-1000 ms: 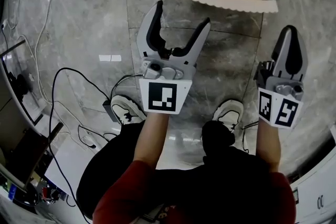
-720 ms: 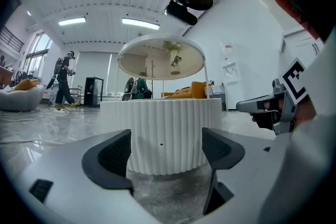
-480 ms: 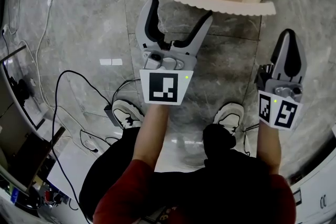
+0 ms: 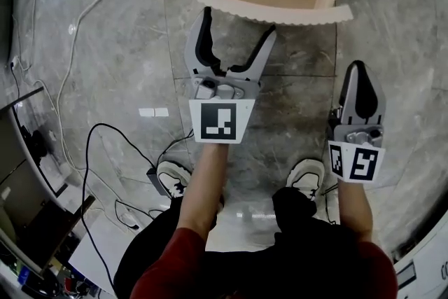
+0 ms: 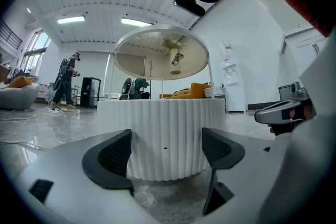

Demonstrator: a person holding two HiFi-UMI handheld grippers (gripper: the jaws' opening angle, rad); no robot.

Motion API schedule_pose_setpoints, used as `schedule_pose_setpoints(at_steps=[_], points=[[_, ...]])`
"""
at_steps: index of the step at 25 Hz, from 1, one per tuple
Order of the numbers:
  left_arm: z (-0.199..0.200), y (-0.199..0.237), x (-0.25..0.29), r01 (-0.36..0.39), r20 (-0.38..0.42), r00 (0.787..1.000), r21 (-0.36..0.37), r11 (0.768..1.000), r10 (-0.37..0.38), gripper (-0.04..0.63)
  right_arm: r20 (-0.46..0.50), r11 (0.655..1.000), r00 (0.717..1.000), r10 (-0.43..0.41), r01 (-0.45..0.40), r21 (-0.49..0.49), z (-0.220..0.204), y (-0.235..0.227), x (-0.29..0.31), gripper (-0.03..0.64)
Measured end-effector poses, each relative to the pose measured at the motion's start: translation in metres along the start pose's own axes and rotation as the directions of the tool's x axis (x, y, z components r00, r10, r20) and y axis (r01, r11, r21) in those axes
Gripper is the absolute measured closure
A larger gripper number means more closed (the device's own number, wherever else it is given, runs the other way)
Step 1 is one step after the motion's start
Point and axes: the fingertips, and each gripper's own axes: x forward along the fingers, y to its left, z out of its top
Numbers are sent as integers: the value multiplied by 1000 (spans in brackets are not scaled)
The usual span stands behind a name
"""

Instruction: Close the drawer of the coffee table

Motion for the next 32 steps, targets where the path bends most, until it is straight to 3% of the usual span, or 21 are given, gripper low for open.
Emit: schedule_pose_setpoints(at_steps=[4, 16, 21, 32], points=[[0, 2, 16, 23, -20, 1000, 37, 999, -22, 179, -12, 1000, 1000, 14, -14, 7, -6, 7, -1, 591], [6, 8, 73, -13, -33, 999, -61, 998, 11, 179, 15, 1000, 1000, 10, -11, 27, 1, 8, 2, 591], [17, 12, 103, -37, 59, 997, -80, 996, 42, 179, 22, 999, 1000, 2, -3, 37, 5, 1, 3, 591], [22, 16, 146, -25, 34, 999, -102, 994, 28, 179, 20, 998, 1000, -10, 9, 55, 8, -5, 0, 591]])
